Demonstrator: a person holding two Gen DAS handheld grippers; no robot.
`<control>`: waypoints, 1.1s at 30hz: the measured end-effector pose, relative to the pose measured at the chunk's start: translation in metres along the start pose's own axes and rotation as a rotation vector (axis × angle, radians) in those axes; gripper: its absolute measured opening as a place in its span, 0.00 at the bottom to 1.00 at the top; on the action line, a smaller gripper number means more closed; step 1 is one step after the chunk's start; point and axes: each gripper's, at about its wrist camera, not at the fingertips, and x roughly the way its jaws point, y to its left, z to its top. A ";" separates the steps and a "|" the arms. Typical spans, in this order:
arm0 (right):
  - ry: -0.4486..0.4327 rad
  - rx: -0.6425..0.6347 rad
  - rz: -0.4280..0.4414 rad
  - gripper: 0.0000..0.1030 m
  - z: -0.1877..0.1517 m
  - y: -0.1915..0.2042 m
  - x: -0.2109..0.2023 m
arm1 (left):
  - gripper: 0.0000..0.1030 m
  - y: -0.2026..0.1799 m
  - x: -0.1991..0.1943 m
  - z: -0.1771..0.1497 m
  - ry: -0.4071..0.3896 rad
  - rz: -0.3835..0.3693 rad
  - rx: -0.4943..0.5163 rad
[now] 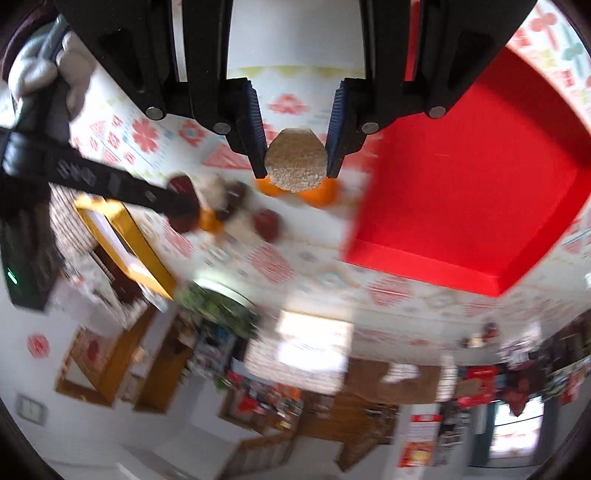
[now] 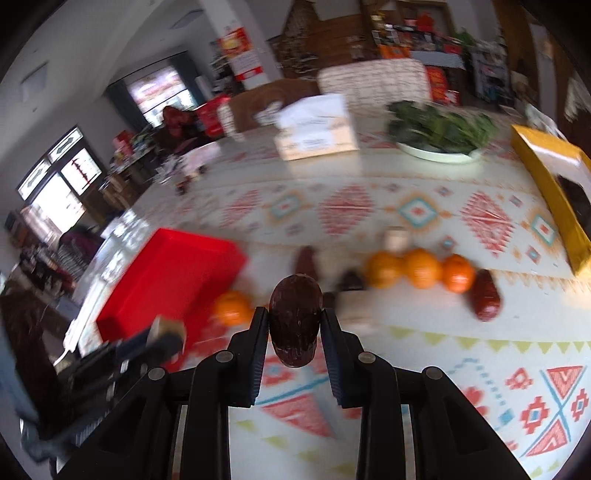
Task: Organize fruits
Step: 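Carry both held fruits over the red tray and open both tools, then grasp a mandarin orange with the left tool while the right tool grasps a beige cube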
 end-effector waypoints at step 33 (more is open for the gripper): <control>0.128 -0.226 0.195 0.39 -0.028 0.158 0.081 | 0.58 0.147 -0.055 -0.002 -0.117 0.242 -0.312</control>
